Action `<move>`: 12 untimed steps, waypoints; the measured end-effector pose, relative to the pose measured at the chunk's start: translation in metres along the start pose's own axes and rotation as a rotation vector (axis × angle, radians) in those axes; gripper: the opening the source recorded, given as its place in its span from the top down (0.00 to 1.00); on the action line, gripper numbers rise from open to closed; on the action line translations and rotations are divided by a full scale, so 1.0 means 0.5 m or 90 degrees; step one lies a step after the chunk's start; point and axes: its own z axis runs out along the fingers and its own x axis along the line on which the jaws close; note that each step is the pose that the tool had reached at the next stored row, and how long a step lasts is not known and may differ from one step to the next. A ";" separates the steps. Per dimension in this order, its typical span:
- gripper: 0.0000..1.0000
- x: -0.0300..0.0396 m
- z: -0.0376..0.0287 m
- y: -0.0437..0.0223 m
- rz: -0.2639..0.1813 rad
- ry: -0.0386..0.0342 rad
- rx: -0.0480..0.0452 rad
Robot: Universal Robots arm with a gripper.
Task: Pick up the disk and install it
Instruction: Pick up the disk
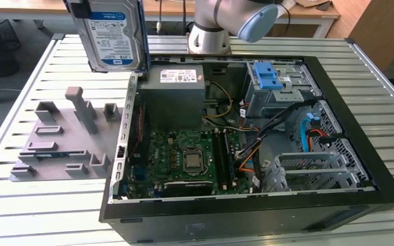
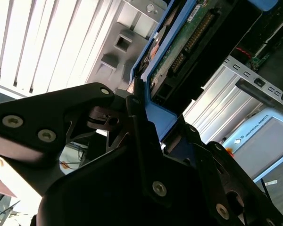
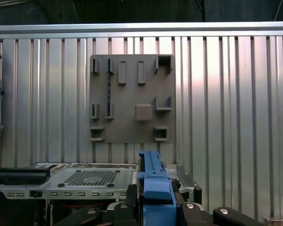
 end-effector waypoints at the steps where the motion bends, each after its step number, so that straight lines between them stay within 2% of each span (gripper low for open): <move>1: 0.64 0.001 0.000 -0.006 0.000 0.0000 -0.0001; 12: 0.64 0.006 -0.001 -0.072 0.000 0.0000 -0.0001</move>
